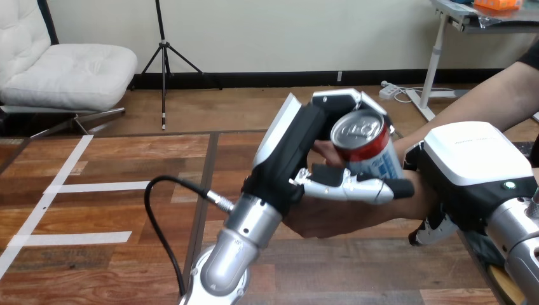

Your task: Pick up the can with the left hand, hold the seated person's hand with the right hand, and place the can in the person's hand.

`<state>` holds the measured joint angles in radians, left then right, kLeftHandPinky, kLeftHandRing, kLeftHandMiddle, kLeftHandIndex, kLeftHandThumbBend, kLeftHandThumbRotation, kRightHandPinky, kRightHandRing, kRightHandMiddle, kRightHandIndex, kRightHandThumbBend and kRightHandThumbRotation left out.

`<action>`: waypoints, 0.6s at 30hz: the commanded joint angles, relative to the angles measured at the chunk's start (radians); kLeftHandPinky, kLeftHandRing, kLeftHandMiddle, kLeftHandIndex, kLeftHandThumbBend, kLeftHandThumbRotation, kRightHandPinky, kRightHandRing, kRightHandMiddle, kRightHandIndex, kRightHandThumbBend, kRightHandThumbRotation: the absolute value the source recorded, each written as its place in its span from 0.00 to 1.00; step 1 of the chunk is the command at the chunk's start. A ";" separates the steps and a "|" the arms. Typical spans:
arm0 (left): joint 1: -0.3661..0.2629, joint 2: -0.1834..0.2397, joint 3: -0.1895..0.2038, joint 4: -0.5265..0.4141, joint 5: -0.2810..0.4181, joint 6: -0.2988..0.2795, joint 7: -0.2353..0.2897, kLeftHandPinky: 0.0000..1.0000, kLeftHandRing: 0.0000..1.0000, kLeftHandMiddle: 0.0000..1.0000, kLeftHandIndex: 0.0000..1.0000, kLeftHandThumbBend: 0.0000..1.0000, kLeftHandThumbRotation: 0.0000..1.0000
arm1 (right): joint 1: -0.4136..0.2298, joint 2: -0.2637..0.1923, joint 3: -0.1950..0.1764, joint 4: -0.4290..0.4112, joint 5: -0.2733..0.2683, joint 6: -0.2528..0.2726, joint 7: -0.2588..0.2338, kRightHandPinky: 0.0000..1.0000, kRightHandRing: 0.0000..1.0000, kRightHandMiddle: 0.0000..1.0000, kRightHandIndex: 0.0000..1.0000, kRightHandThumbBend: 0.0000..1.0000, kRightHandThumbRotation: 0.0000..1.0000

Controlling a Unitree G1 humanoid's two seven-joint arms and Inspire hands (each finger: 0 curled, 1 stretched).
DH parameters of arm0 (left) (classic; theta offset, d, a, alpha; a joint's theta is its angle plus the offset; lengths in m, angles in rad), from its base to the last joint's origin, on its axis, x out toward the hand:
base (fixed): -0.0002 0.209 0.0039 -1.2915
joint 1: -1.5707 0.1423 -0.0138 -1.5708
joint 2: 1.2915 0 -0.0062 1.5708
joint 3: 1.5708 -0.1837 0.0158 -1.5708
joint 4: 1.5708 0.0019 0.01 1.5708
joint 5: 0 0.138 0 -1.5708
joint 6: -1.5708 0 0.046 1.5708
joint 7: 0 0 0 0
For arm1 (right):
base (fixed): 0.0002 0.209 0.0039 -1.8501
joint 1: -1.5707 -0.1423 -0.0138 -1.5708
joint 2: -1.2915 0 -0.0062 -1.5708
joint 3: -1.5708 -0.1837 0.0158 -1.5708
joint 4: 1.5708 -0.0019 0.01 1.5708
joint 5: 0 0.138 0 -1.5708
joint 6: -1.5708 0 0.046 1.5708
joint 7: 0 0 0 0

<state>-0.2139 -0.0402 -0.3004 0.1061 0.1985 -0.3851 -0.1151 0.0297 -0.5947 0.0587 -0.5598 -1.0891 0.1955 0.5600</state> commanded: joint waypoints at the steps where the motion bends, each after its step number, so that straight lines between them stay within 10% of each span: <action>1: 0.012 -0.008 0.003 -0.062 -0.024 0.007 -0.001 0.33 0.38 0.43 0.43 0.81 0.02 | -0.061 0.005 -0.016 -0.035 -0.004 -0.010 -0.016 0.30 0.36 0.43 0.52 0.92 0.00; 18: 0.046 0.000 0.015 -0.087 -0.021 0.012 -0.006 0.33 0.39 0.43 0.43 0.79 0.02 | -0.044 0.003 -0.028 -0.021 0.018 -0.030 -0.043 0.27 0.32 0.41 0.50 0.93 0.00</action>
<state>-0.1401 -0.0380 -0.3005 0.0789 0.1971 -0.3700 -0.1249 0.0298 -0.5945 0.0563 -0.5603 -1.0757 0.1731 0.5447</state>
